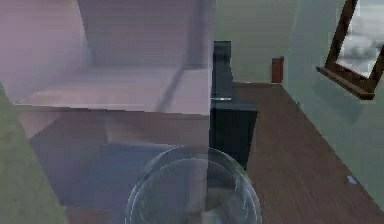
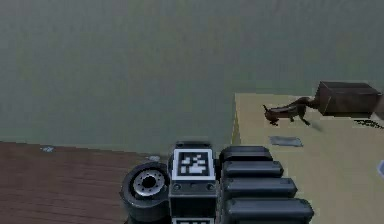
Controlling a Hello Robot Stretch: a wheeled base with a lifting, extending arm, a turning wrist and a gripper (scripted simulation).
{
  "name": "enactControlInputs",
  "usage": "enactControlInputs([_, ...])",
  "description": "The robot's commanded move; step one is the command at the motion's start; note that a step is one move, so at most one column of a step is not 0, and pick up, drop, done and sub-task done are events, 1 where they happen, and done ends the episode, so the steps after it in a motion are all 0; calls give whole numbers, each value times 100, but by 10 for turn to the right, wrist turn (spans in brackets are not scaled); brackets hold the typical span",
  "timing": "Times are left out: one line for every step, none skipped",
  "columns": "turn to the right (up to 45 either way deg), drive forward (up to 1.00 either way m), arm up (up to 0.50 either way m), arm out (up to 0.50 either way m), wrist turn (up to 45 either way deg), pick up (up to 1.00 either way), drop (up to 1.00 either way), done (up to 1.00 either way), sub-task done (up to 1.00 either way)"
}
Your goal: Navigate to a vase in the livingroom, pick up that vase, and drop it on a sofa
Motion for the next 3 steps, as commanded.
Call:
enactControlInputs([450,0,0,0,0,0,0,0,0])
enactControlInputs([0,40,0,0,0,0,0,0,0])
enactControlInputs([-90,0,0,0,0,0,0,0,0])
